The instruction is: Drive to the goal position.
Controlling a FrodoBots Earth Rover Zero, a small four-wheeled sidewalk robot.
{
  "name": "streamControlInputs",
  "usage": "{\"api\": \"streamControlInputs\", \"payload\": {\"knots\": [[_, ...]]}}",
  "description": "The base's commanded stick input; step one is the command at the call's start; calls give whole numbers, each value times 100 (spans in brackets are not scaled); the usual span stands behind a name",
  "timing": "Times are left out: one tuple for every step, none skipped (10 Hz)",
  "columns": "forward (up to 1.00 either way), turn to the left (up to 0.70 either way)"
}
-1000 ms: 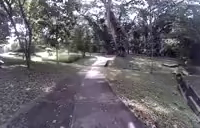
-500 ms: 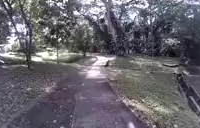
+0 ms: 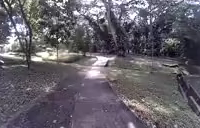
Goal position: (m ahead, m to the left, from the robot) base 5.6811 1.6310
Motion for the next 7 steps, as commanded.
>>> {"api": "streamControlInputs", "payload": {"knots": [[0, 100], [0, 100], [0, 100], [0, 100], [0, 100], [0, 100], [0, 100]]}}
